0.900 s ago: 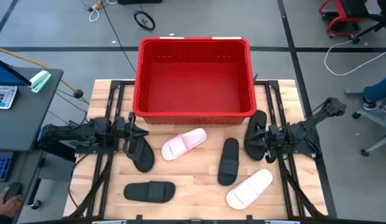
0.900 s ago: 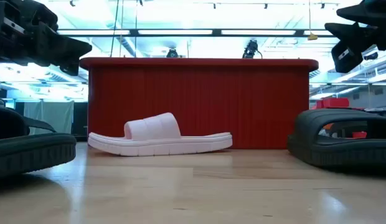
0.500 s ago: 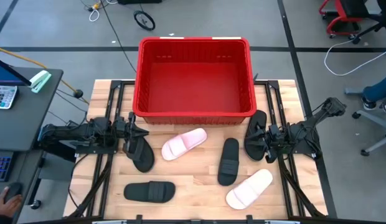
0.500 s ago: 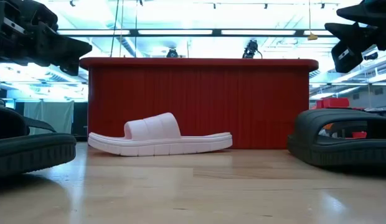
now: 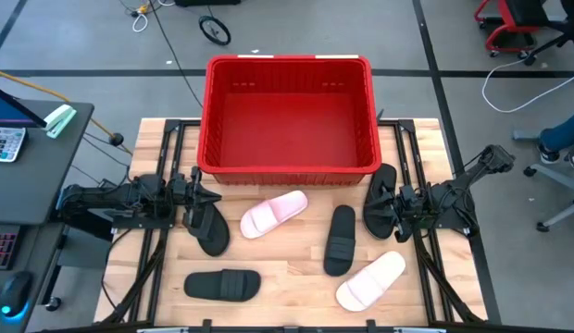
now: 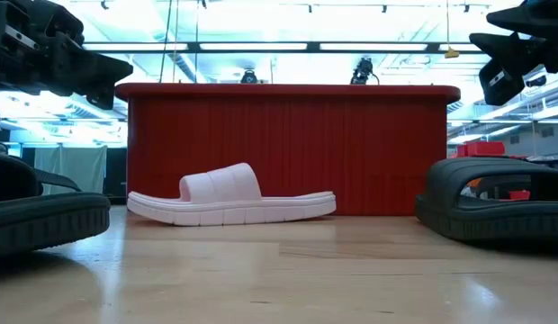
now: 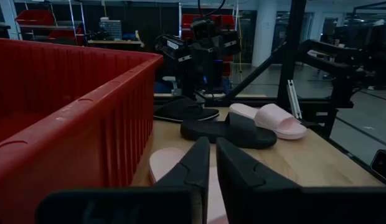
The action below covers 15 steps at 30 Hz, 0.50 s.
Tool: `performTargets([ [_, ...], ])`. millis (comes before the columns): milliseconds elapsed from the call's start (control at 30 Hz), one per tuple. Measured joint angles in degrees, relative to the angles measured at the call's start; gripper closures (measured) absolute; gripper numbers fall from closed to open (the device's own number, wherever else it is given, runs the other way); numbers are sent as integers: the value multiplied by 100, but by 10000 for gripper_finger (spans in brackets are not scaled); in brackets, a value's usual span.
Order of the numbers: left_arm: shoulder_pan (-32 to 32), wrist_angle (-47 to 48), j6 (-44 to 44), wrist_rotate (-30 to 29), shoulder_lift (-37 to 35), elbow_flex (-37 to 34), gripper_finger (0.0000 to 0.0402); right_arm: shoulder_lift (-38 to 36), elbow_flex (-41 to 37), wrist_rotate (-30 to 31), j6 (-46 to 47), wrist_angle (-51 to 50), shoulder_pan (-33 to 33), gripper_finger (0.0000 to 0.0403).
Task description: Pick and place slides into bin
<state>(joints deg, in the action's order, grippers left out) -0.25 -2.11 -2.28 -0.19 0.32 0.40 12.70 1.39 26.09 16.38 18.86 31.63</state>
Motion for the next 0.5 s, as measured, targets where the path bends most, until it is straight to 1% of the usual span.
performTargets([
  [500, 0, -2, 0, -1, -2, 0, 376, -1, 0, 2, 0, 1, -1, 277],
])
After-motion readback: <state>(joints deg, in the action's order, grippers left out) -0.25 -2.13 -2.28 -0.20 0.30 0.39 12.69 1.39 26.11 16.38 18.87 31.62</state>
